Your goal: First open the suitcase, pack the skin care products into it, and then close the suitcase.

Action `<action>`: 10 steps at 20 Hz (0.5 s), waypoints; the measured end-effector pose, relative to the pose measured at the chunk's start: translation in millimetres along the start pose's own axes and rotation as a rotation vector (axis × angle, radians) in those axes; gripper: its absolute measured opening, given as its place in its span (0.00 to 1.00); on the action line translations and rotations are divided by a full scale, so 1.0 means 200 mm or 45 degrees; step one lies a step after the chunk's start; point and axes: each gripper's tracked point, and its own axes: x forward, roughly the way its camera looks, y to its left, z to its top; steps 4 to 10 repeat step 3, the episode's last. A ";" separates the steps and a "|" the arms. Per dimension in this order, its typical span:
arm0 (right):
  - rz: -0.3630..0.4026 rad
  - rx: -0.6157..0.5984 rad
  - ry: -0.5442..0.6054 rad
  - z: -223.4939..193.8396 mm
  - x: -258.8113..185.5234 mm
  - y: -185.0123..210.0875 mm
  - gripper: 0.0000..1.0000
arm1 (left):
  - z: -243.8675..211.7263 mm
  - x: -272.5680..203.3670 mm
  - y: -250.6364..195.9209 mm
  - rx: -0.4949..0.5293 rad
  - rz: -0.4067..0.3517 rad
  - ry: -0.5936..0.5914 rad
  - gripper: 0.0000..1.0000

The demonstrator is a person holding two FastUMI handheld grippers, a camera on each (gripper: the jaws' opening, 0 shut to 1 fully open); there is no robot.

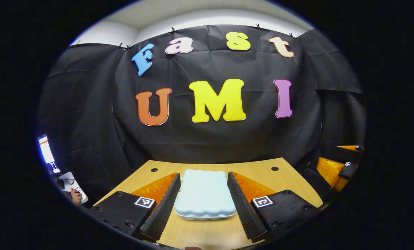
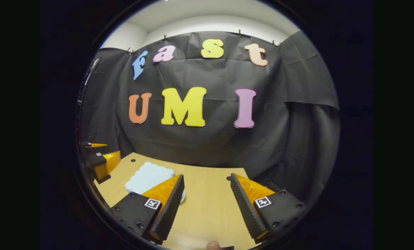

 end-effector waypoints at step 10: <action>0.014 -0.035 -0.009 0.01 0.00 0.12 0.80 | -0.01 0.00 0.07 -0.031 -0.021 -0.001 0.87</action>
